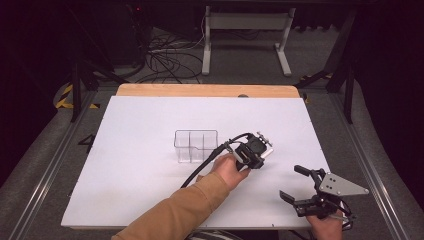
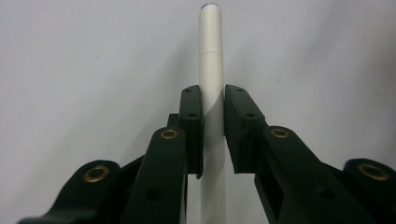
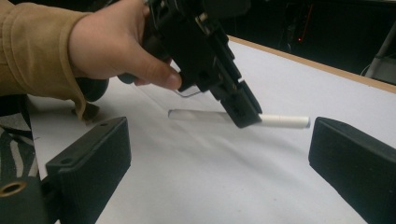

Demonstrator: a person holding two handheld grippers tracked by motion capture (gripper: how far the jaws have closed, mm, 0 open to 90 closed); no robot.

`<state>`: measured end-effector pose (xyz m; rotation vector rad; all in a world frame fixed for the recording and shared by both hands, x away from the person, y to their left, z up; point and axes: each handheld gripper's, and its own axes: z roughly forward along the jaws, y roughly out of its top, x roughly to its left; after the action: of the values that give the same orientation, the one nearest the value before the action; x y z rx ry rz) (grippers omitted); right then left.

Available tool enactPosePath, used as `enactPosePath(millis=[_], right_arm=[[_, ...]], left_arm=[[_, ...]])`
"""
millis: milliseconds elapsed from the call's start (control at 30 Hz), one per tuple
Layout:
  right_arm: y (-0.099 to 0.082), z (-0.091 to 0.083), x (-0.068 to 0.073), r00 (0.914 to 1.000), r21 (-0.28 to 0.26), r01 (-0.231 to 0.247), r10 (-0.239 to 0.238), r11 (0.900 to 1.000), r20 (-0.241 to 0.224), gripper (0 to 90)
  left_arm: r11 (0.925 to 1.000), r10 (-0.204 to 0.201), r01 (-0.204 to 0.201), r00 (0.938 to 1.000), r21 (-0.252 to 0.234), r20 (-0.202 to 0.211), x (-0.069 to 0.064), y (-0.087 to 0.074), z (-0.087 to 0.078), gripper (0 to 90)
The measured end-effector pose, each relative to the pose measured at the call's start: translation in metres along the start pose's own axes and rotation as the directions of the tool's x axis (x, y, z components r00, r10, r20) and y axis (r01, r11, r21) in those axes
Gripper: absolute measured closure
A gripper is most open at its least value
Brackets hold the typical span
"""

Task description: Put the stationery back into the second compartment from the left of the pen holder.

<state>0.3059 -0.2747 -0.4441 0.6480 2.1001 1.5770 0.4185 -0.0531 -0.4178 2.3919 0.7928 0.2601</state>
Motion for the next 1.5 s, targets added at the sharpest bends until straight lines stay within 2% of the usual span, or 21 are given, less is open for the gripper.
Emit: enactPosePath(millis=[167, 333, 533, 633, 900, 1033, 1067, 1233, 1333, 1500], right_arm=[[0.0, 0.001, 0.0, 1.0, 0.001, 0.002, -0.002, 1.0, 0.0, 6.1], [0.0, 0.001, 0.0, 1.0, 0.001, 0.001, -0.001, 1.0, -0.001, 5.9], [-0.001, 0.002, 0.001, 1.0, 0.001, 0.001, -0.001, 1.0, -0.006, 5.9], [-0.001, 0.002, 0.0, 1.0, 0.002, 0.003, -0.003, 1.0, -0.005, 5.9], [-0.001, 0.004, 0.001, 0.9999, 0.006, -0.005, 0.005, 1.0, -0.01, 5.9], [-0.001, 0.005, 0.001, 0.9999, 0.005, -0.006, 0.006, 1.0, -0.013, 5.9], [-0.001, 0.005, 0.001, 0.9999, 0.006, -0.006, 0.006, 1.0, -0.013, 5.9], [-0.001, 0.005, 0.001, 0.9999, 0.007, -0.002, 0.002, 1.0, -0.013, 5.9], [-0.001, 0.005, 0.001, 0.9999, 0.007, -0.002, 0.002, 1.0, -0.013, 5.9], [-0.001, 0.005, 0.001, 0.9999, 0.007, -0.001, 0.001, 1.0, -0.014, 5.9]], left_arm=[[0.9986, 0.006, -0.005, 0.9999, -0.052, 0.011, 0.001, 0.0, -0.014, 78.5], [0.9936, 0.003, 0.0, 0.9997, -0.113, 0.025, 0.003, 0.001, -0.03, 78.5], [0.981, -0.009, 0.025, 0.9965, -0.192, 0.083, 0.004, -0.002, -0.045, 78.5], [0.9719, 0.0, 0.019, 0.9969, -0.235, 0.078, 0.005, -0.004, -0.053, 78.5], [0.938, 0.0, 0.027, 0.9969, -0.346, 0.079, 0.013, -0.01, -0.073, 78.5], [0.9227, 0.005, 0.028, 0.9963, -0.384, 0.086, 0.018, -0.012, -0.081, 78.4], [0.9169, 0.002, 0.035, 0.9957, -0.398, 0.093, 0.018, -0.012, -0.082, 78.4], [0.8914, 0.033, 0.016, 0.9945, -0.453, 0.1, 0.021, -0.016, -0.089, 78.4], [0.8721, 0.039, 0.018, 0.9935, -0.489, 0.107, 0.023, -0.02, -0.092, 78.4], [0.8517, 0.035, 0.037, 0.9914, -0.523, 0.126, 0.029, -0.023, -0.099, 78.4]])
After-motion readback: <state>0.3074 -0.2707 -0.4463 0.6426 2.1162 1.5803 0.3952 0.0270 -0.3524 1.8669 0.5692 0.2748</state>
